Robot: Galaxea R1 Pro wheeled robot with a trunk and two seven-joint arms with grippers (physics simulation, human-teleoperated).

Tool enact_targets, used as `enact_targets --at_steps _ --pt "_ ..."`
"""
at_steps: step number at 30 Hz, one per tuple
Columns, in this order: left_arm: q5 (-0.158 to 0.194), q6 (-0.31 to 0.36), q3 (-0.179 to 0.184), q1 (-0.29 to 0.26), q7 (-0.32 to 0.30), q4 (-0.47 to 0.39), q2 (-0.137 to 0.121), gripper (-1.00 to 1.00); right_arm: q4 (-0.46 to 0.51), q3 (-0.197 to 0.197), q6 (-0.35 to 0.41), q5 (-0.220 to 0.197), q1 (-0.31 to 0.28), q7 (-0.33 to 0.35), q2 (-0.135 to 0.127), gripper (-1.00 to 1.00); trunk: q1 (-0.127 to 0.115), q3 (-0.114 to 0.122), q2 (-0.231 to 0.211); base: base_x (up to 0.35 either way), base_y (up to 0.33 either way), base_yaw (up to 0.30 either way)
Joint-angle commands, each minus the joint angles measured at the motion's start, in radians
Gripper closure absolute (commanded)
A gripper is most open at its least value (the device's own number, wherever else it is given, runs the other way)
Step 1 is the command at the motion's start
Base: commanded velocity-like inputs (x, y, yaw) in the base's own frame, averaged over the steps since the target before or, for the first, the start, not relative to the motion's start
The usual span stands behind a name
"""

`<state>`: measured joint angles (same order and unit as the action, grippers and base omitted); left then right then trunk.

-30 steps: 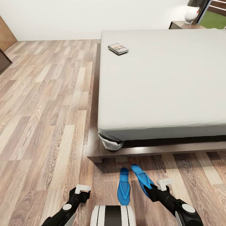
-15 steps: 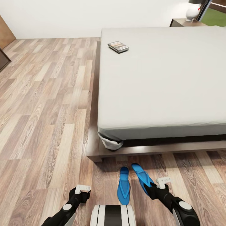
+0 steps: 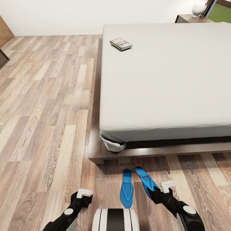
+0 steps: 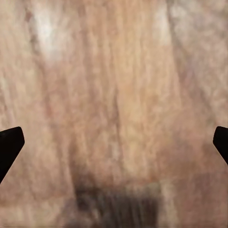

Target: In the bedroom, move the book from the bed onto either nightstand, and place the two sandals side by side next to the bed.

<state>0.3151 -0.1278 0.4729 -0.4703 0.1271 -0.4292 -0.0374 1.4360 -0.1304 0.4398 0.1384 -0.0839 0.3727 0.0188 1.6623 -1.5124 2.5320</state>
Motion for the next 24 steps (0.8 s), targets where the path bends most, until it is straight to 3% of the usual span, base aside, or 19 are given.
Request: enact_targets --at_steps 1,13,17,24 --pt "0.007 -0.003 0.009 -0.001 0.007 0.0 -0.001 -1.0 0.001 -0.003 0.003 0.01 0.0 0.009 0.001 1.0 0.0 -0.001 0.0 0.0 0.0 0.0" --pt "0.006 -0.004 0.009 -0.001 0.008 0.0 -0.001 -1.0 0.001 -0.003 0.003 0.01 -0.001 0.005 0.001 1.0 0.0 -0.001 0.0 0.0 0.0 0.0" --pt "0.006 -0.004 0.009 -0.001 0.008 0.001 -0.001 -1.0 0.001 -0.003 0.005 0.011 -0.005 0.003 0.002 1.0 0.002 -0.016 0.001 0.0 0.0 0.0" --pt "0.006 -0.004 0.009 -0.001 0.008 0.0 -0.001 -1.0 0.001 -0.002 0.005 0.01 -0.009 0.001 0.002 1.0 0.002 -0.016 0.001 0.0 0.0 0.0"
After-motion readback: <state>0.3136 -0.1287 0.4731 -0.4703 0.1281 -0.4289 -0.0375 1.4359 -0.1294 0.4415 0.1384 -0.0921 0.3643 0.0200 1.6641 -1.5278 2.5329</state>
